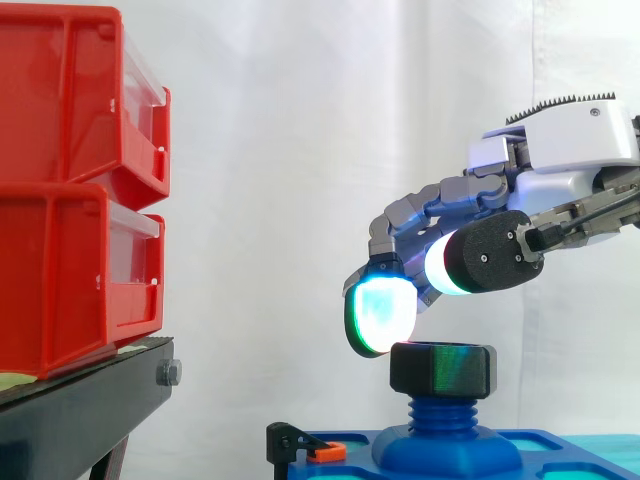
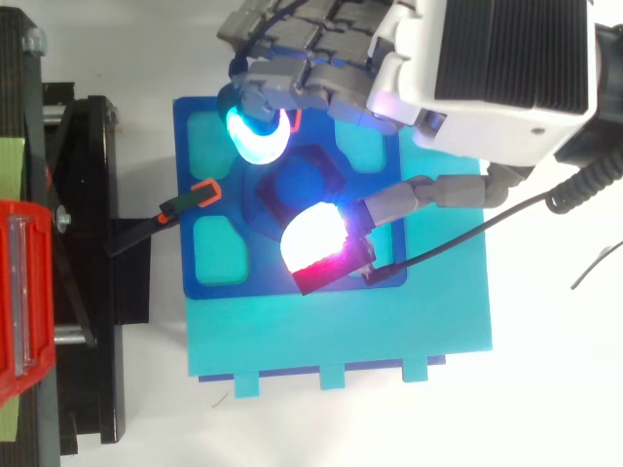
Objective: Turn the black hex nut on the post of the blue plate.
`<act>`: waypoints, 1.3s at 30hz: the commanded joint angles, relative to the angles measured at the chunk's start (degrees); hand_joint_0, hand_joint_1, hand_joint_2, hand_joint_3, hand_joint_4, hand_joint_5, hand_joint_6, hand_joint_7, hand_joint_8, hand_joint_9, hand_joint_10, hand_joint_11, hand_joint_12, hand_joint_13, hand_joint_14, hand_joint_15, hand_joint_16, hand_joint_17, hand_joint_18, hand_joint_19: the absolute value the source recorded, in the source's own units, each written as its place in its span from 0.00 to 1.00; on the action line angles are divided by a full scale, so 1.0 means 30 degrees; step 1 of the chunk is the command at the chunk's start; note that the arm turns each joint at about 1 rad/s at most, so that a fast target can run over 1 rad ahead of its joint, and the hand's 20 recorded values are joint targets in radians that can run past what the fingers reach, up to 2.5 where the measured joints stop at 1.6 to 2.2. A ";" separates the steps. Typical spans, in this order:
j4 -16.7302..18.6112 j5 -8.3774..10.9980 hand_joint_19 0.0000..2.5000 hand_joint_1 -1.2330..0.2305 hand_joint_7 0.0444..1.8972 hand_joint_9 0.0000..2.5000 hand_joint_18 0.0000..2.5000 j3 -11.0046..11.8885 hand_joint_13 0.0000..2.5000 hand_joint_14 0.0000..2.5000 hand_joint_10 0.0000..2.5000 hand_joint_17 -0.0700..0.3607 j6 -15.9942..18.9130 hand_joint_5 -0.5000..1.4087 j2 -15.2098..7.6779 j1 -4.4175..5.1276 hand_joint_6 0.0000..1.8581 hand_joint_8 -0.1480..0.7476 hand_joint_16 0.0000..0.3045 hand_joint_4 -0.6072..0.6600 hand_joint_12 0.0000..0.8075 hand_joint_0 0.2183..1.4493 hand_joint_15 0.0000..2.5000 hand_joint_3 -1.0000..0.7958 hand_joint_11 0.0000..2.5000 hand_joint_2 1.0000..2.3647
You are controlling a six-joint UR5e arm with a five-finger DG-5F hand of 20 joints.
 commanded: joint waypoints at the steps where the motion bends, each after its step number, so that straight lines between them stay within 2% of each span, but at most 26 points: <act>1: 0.0000 0.0019 0.21 0.57 0.54 0.15 0.12 -0.0001 0.14 0.00 0.00 0.48 -0.0001 0.18 0.0000 0.0039 0.27 0.49 0.20 0.71 0.46 0.18 0.06 0.28 0.05 0.00; 6: 0.0059 0.0019 0.21 0.58 0.47 0.15 0.12 -0.0001 0.14 0.00 0.00 0.48 -0.0001 0.18 -0.0029 0.0039 0.27 0.48 0.20 0.71 0.46 0.18 0.06 0.28 0.04 0.00; 15: 0.0967 -0.0040 0.21 0.59 0.44 0.14 0.11 -0.0001 0.14 0.00 0.00 0.49 0.0087 0.17 -0.0029 -0.0049 0.27 0.48 0.20 0.70 0.46 0.18 0.06 0.28 0.02 0.00; 24: 0.2022 -0.0010 0.21 0.50 0.44 0.12 0.11 -0.0880 0.13 0.00 0.00 0.48 0.0116 0.16 -0.0029 0.0010 0.27 0.47 0.20 0.65 0.45 0.18 0.06 0.28 0.02 0.00; 33: 0.2022 -0.0128 0.21 0.48 0.45 0.12 0.10 -0.0880 0.13 0.00 0.00 0.48 0.0087 0.16 -0.0029 0.0098 0.27 0.46 0.20 0.65 0.45 0.19 0.06 0.28 0.02 0.00; 39: 0.1992 -0.0509 0.21 0.46 0.46 0.12 0.10 -0.0880 0.12 0.00 0.00 0.47 0.0058 0.16 -0.0029 0.0186 0.27 0.46 0.20 0.65 0.44 0.20 0.06 0.28 0.02 0.00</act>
